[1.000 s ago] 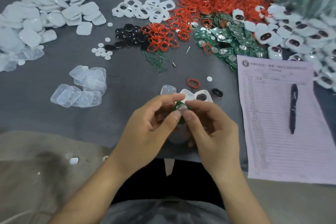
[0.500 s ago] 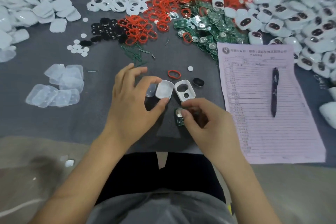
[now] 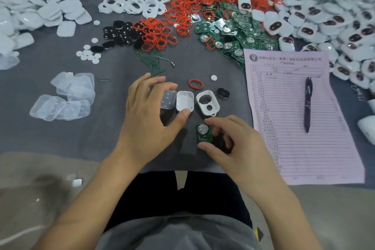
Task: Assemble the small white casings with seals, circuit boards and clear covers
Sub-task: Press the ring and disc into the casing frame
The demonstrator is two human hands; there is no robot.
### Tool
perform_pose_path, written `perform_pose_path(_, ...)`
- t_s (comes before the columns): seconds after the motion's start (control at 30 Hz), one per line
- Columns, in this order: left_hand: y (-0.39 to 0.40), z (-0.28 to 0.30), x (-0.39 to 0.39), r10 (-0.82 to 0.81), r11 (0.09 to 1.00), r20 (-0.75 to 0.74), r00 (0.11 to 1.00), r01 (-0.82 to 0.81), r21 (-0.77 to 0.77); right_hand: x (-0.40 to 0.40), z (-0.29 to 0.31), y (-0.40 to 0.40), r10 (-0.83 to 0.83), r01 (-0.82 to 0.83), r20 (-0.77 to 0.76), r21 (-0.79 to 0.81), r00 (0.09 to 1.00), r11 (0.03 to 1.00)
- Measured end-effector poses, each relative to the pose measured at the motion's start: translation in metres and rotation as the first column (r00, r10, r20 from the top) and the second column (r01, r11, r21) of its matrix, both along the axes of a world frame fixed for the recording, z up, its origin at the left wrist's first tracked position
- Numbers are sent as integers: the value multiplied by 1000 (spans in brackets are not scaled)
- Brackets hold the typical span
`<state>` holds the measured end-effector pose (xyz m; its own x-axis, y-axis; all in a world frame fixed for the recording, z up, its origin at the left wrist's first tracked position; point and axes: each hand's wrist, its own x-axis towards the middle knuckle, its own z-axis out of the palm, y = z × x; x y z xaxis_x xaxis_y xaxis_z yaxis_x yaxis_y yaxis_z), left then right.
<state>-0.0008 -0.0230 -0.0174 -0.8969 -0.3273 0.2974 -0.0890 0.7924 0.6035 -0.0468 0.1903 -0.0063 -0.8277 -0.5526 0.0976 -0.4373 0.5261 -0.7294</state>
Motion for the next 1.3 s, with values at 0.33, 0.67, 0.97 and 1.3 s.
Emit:
perform_pose_path(0.33,-10,3,-1,34,996,-32,999,-31,82,-30,17,-16,-54,47,-98,-78,994,996)
perform_pose_path(0.67,0,-1,-6,-65,997,-121,991,69,28,-103,32,-80,13,61,-214,333,977,941)
perform_pose_path(0.97,15,18,-10,-103,994,-131,986,100,-34,-105,30,-71,-29,84,-297,176,954,981)
perform_pose_path(1.3,58,37,-49,-18,952,252,968,94,-292,-64,23,-8,-371,345,-133,-183,919,920)
